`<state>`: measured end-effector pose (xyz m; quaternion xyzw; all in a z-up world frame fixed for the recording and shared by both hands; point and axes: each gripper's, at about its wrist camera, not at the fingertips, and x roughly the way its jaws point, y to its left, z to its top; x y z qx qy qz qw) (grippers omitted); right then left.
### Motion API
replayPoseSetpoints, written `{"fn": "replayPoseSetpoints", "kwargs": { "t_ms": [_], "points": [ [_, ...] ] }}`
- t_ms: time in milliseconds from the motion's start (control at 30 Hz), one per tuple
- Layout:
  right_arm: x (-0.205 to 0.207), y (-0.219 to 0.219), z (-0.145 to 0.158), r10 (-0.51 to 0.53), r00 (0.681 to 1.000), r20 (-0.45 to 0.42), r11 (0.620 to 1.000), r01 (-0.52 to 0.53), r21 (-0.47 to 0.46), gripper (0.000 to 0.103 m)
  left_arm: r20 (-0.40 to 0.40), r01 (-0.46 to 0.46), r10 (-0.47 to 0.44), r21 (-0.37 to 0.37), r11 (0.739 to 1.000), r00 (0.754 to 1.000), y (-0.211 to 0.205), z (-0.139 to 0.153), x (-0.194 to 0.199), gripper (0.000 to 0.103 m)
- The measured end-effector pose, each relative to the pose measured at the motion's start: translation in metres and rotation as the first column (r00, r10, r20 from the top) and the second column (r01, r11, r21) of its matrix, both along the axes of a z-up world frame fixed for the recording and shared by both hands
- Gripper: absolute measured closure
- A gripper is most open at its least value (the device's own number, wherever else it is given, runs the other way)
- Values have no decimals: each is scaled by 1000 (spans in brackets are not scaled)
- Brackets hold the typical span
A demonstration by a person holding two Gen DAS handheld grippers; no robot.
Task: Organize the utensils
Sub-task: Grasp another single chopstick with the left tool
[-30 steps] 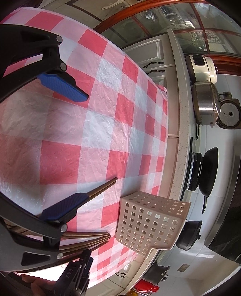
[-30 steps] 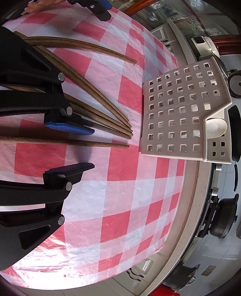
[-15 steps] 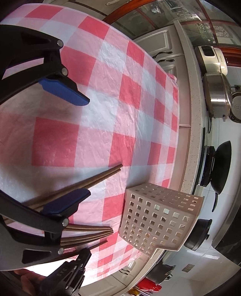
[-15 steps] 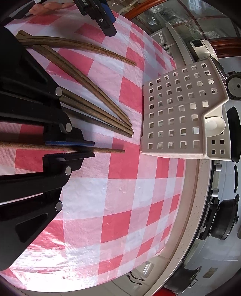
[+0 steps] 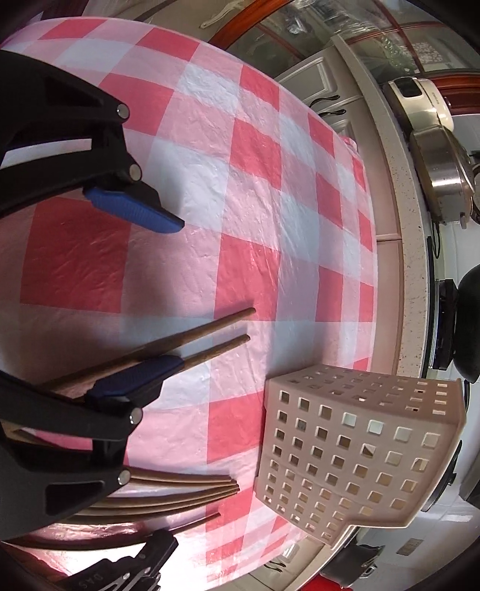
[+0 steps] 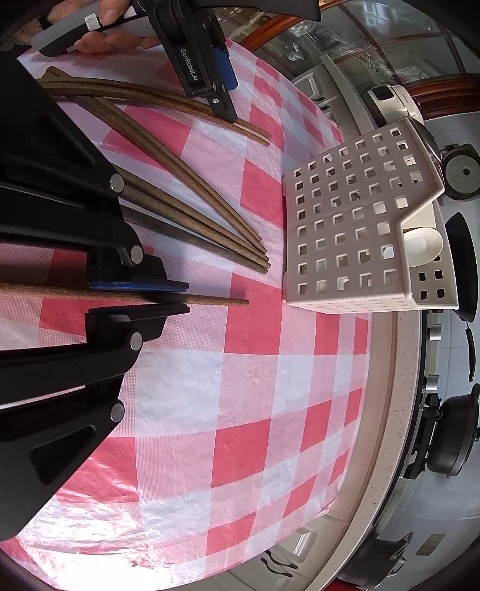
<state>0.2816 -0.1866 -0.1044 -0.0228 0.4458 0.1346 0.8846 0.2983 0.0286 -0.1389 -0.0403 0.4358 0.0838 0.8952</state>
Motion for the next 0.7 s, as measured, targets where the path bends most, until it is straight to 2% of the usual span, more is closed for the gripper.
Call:
{"fn": "replayPoseSetpoints", "kwargs": {
  "t_ms": [133, 200, 600, 667, 700],
  "points": [
    [0, -1, 0, 6, 1000, 0, 1000, -6, 8, 97, 6, 39, -40, 5, 999, 999, -6, 3, 3, 71],
    [0, -2, 0, 8, 1000, -3, 1000, -8, 12, 96, 4, 59, -59, 6, 998, 998, -10, 4, 3, 74],
    [14, 6, 0, 25, 1000, -14, 998, -26, -52, 96, -17, 89, -89, 4, 996, 996, -13, 5, 14, 75],
    [15, 6, 0, 33, 999, -11, 998, -34, -58, 96, -11, 100, -100, 4, 995, 995, -13, 5, 14, 84],
    [16, 6, 0, 34, 999, -12, 998, -34, -53, 97, -11, 102, -102, 5, 995, 995, -12, 5, 14, 95]
  ]
}}
